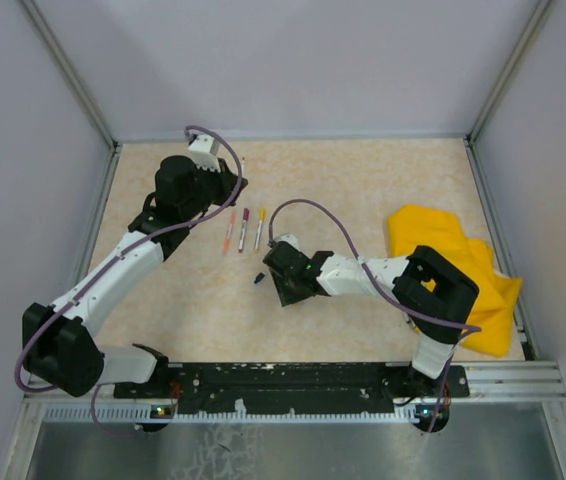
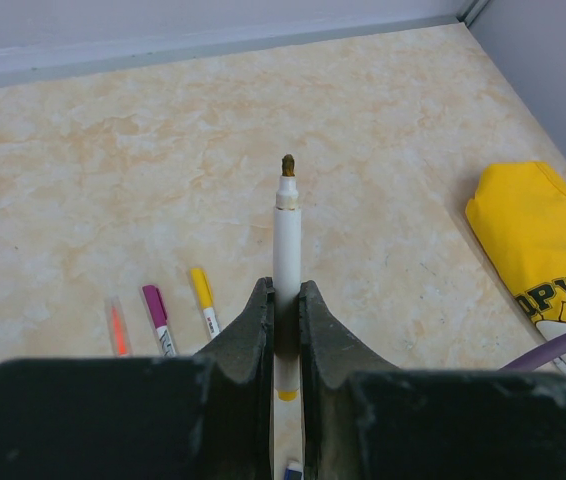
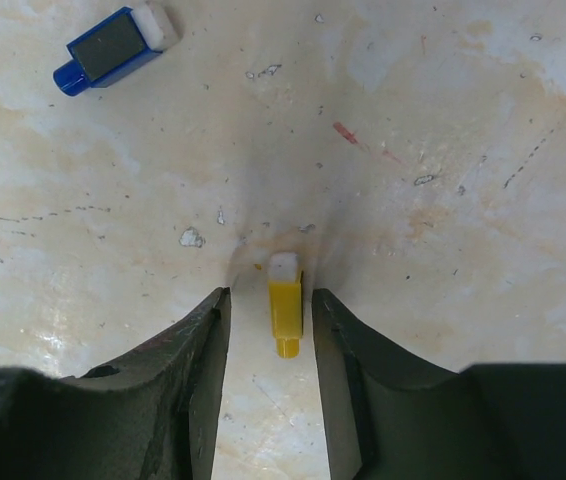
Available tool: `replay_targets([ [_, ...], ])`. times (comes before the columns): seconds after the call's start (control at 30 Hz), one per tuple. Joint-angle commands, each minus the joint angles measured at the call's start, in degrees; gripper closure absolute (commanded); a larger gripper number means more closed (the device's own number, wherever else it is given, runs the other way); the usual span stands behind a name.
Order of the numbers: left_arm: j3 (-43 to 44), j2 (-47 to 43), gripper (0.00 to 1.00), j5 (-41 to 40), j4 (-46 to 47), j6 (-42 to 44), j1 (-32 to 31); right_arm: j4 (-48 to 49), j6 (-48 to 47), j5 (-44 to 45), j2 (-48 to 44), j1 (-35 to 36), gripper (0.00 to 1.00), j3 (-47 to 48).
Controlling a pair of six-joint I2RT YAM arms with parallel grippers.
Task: Insert the pens into the pen caps
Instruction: Insert the pen cap onto the pen.
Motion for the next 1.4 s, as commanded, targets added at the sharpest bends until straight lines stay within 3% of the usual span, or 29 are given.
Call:
replay_targets([
  [0.0,0.1,-1.0,1.0,0.4,1.5,0.5,0.0,-5.5,-2.0,3.0,1.4,-0.6,0.63,1.1],
  [0.33,0.1,-1.0,1.0,0.3,1.5,0.5,0.0,-6.8,-3.6,2.9,3.2,-0.5,0.72,2.6],
  [0.5,0.2,-0.9,1.0,0.3,1.5,0.5,0.1,-6.7,-4.0,2.9,3.9,-0.6,0.68,3.2],
  [1.07,0.1,-1.0,1.0,0.1,1.4,0.7,0.1,-5.9,-6.3,2.7,4.6,-0.3,0.72,3.9],
  [1.37,0.1,-1.1,1.0,0.2,1.4,0.7,0.1,-5.7,-7.1,4.3,4.5,0.3,0.69,4.8],
])
